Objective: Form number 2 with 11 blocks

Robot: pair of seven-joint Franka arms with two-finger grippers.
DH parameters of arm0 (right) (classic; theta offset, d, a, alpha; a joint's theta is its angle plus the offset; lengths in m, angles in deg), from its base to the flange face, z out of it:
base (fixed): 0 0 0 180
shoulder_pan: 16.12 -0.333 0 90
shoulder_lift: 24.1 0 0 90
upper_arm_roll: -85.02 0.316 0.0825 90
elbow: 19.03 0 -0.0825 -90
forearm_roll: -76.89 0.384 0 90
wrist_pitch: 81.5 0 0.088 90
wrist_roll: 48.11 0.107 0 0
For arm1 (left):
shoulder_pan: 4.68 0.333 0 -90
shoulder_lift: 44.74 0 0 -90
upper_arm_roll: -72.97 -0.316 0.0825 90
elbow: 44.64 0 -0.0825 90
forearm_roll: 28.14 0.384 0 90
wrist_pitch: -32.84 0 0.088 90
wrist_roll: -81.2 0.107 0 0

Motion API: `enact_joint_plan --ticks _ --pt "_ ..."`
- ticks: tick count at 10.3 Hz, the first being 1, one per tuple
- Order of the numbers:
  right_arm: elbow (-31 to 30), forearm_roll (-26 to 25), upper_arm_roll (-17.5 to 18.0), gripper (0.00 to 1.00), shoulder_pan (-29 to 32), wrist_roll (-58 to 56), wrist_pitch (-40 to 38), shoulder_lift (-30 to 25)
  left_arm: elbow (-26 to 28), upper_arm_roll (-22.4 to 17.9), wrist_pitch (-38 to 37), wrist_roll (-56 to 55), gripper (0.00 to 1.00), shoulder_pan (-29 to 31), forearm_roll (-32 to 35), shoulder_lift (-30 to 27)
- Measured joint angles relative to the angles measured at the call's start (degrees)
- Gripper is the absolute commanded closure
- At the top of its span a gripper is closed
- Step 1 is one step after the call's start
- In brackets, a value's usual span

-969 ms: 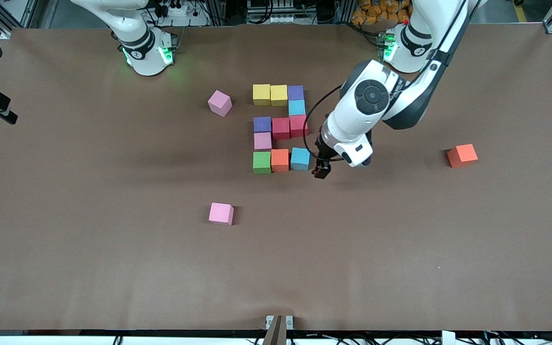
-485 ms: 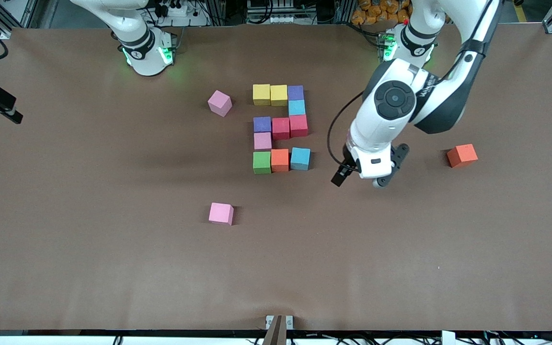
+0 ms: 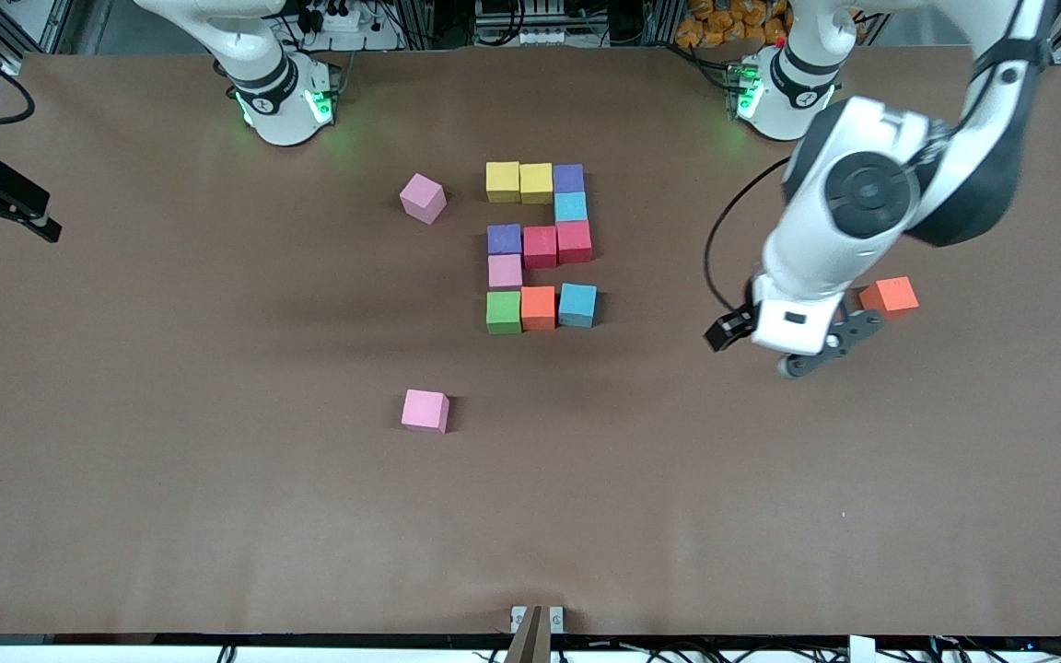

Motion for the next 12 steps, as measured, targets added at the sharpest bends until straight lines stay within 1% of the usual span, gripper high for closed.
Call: enact_joint_plan --ticks 2,6,8,10,12 --pt "0.00 0.00 -0.06 0.00 0.04 0.00 0.00 0.16 -0.61 -0.01 -1.76 7.31 0.00 2.22 0.02 -2.02" --pt "0.01 0.00 -0.05 0.00 0.00 0.00 0.02 0.40 -7.88 -1.01 -11.76 22.19 0.00 6.49 0.21 -2.47" --pt "0.03 0.00 -0.04 0.00 -0.02 0.00 0.02 0.45 -9.08 -1.07 -14.58 27.28 0.00 8.79 0.22 -3.41" --pt "0.08 0.00 -0.04 0.00 -0.03 0.00 0.02 0.49 -9.31 -1.12 -17.37 32.64 0.00 11.15 0.22 -7.16" --pt "0.19 0.00 -0.03 0.00 -0.03 0.00 0.02 0.53 -9.28 -2.80 -20.70 37.68 0.00 12.22 0.09 -9.93"
